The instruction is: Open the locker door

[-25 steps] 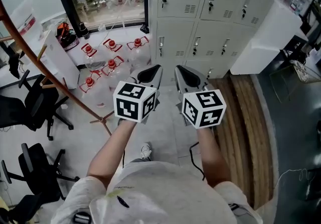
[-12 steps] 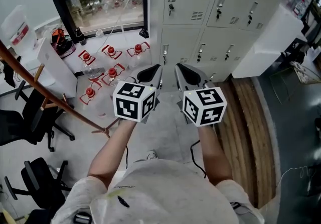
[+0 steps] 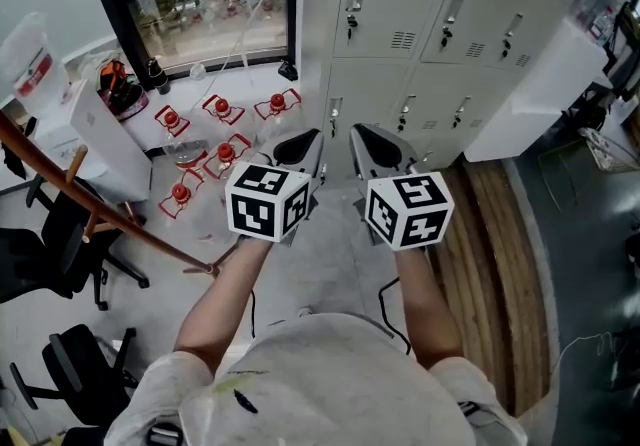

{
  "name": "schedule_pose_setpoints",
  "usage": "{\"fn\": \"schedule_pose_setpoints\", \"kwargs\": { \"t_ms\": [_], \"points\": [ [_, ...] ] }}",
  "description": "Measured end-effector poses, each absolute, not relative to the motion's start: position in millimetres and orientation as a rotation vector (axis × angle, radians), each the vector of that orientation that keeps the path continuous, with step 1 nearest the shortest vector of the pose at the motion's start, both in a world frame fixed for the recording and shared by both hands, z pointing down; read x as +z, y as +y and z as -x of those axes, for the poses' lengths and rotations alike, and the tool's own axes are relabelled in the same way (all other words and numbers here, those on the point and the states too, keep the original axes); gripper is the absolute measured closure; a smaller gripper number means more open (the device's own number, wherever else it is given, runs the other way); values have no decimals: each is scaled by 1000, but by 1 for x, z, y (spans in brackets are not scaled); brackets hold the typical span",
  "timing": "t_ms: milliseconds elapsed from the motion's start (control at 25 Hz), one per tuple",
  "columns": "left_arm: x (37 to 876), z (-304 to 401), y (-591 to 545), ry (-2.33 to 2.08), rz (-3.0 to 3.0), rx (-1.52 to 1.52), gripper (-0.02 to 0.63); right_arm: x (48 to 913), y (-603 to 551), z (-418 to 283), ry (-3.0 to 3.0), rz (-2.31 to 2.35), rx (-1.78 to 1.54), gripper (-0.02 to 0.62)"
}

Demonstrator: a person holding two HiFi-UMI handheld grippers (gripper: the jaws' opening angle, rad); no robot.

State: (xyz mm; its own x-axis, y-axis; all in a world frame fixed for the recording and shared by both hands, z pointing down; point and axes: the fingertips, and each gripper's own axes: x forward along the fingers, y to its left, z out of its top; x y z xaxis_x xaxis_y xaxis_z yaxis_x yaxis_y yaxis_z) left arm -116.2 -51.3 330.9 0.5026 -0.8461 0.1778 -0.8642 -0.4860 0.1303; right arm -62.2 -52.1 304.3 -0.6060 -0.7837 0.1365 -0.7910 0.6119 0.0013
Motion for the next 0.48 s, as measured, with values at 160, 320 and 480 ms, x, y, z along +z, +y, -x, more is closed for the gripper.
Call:
{"fn": "schedule_pose_setpoints", "kwargs": {
  "t_ms": [160,320,480],
  "points": [
    [331,120,-61,-1466,-2540,132,600,304,-61,65,-2712,-1331,91,591],
    [335,117,-69,-1467,-2539,141,600,307,-71,62,-2719,-1327,101,591],
    [339,118,-83,-1480,-2526,154,600,309,-86,63,-2736,-1314,104,592]
  ]
}}
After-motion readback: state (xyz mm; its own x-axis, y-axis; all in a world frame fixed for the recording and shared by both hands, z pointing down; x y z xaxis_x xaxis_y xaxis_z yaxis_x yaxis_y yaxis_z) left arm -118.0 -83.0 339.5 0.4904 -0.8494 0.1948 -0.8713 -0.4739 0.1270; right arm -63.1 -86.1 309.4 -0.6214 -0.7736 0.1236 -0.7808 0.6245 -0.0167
